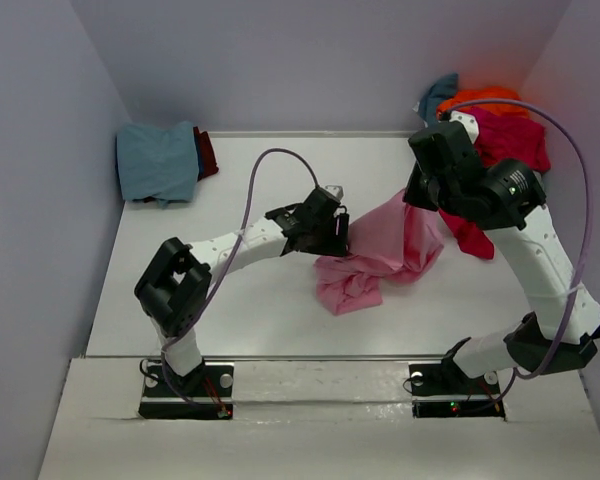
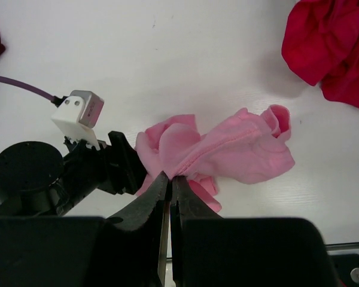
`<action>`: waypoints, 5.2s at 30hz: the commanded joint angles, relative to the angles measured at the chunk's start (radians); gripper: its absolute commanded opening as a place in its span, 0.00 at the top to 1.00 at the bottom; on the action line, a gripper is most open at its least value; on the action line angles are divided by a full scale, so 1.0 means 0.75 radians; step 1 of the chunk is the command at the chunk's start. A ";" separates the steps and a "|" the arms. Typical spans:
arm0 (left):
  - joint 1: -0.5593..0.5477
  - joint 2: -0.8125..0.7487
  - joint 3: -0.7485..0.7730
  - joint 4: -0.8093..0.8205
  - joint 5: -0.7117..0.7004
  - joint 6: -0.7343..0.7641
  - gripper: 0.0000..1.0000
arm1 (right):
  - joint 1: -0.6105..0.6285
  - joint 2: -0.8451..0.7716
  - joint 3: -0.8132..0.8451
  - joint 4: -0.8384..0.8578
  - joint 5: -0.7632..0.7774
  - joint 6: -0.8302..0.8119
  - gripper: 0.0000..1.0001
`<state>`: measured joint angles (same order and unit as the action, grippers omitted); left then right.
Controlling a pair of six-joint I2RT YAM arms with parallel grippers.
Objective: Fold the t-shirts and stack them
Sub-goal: Flatten the tshirt out
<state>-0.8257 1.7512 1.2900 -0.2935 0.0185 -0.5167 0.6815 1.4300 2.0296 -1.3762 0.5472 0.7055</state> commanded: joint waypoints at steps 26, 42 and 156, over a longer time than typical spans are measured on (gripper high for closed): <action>-0.132 0.015 0.055 0.185 0.476 0.182 0.27 | 0.006 -0.178 -0.105 -0.065 0.070 0.102 0.93; -0.132 0.027 -0.043 0.193 0.268 0.239 0.27 | 0.006 -0.146 0.137 -0.149 0.144 0.088 0.93; 0.446 -0.582 -0.628 0.279 -0.112 -0.166 0.10 | -0.033 0.241 0.096 0.027 0.005 -0.114 0.93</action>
<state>-0.4900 1.3472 0.7918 -0.1280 -0.1173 -0.6388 0.6735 1.6398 2.0850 -1.3594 0.5148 0.6247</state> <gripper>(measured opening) 0.905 0.077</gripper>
